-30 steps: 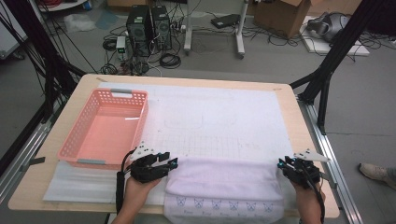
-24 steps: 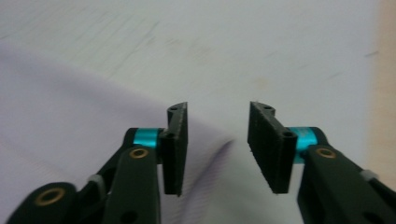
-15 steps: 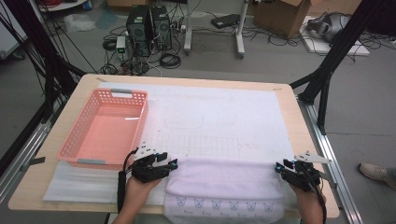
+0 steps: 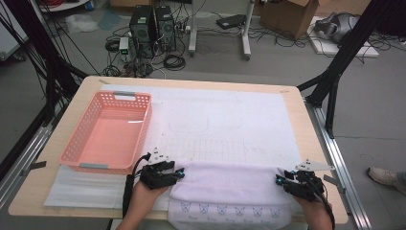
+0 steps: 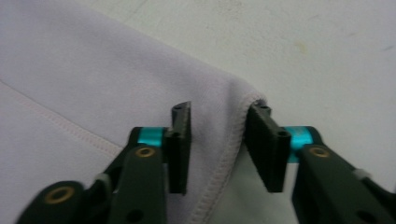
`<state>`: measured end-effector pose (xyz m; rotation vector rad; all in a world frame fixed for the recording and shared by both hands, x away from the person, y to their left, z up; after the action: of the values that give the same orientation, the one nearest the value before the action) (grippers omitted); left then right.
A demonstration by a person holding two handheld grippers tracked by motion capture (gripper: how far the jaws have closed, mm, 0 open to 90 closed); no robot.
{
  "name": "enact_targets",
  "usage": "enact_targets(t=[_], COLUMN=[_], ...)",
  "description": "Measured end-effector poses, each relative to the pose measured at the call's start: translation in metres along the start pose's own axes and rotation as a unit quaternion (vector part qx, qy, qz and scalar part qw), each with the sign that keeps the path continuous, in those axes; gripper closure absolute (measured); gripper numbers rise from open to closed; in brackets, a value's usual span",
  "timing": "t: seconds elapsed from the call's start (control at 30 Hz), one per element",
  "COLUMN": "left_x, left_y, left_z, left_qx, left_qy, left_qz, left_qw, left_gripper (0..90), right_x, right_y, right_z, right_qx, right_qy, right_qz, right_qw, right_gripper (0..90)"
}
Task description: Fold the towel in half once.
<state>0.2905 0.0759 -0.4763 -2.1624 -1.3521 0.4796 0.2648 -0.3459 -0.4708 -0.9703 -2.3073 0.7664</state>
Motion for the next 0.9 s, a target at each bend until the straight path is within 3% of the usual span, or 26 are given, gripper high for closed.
enact_targets(t=[0.07, 0.13, 0.2, 0.3, 0.43, 0.53, 0.6, 0.7, 0.9], left_x=[0.0, -0.003, -0.004, 0.0, 0.009, 0.013, 0.02, 0.028, 0.046], left_y=[0.0, 0.0, 0.0, 0.0, -0.006, -0.005, -0.001, 0.004, 0.021], left_z=[0.0, 0.0, 0.0, 0.0, -0.012, -0.028, -0.038, -0.052, -0.083], left_qx=[0.0, 0.002, 0.003, 0.005, -0.033, -0.047, -0.054, -0.06, -0.064], left_qy=[0.002, 0.005, 0.004, -0.022, -0.055, -0.05, -0.061, -0.062, -0.066], left_qz=[0.002, 0.025, 0.026, 0.044, 0.059, 0.051, 0.048, 0.038, 0.017], left_qw=[1.0, 0.9997, 0.9996, 0.9988, 0.9962, 0.9964, 0.9955, 0.9956, 0.9956], left_gripper=[65.9, 81.8, 84.2, 85.5, 86.0, 86.0, 86.1, 86.1, 86.0], right_x=[0.0, 0.001, 0.0, -0.003, -0.004, -0.008, -0.011, -0.019, -0.038], right_y=[0.0, 0.001, 0.0, -0.001, -0.003, -0.007, -0.008, -0.008, 0.001], right_z=[0.0, 0.0, 0.0, 0.001, -0.003, -0.013, -0.02, -0.032, -0.062], right_qx=[0.001, 0.001, -0.001, -0.011, -0.028, -0.058, -0.069, -0.083, -0.089], right_qy=[0.005, 0.005, 0.01, 0.016, 0.004, 0.002, -0.002, -0.004, -0.017], right_qz=[-0.015, -0.027, -0.034, -0.054, -0.064, -0.068, -0.062, -0.06, -0.052], right_qw=[0.9999, 0.9996, 0.9994, 0.9984, 0.9975, 0.996, 0.9957, 0.9948, 0.9946], right_gripper=[78.4, 82.7, 83.5, 84.5, 85.4, 85.6, 85.6, 85.6, 85.6])
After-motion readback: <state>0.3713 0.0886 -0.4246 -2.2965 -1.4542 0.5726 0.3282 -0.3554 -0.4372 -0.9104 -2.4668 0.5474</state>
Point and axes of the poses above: each handheld gripper's, and its own axes: y roughly forward along the jaws, z roughly out of its underside, x roughly to its left, the point moved 4 cm from there along y, roughly forward along the jaws, and after that the axes turned 14 degrees about -z, right-handed, at the moved point
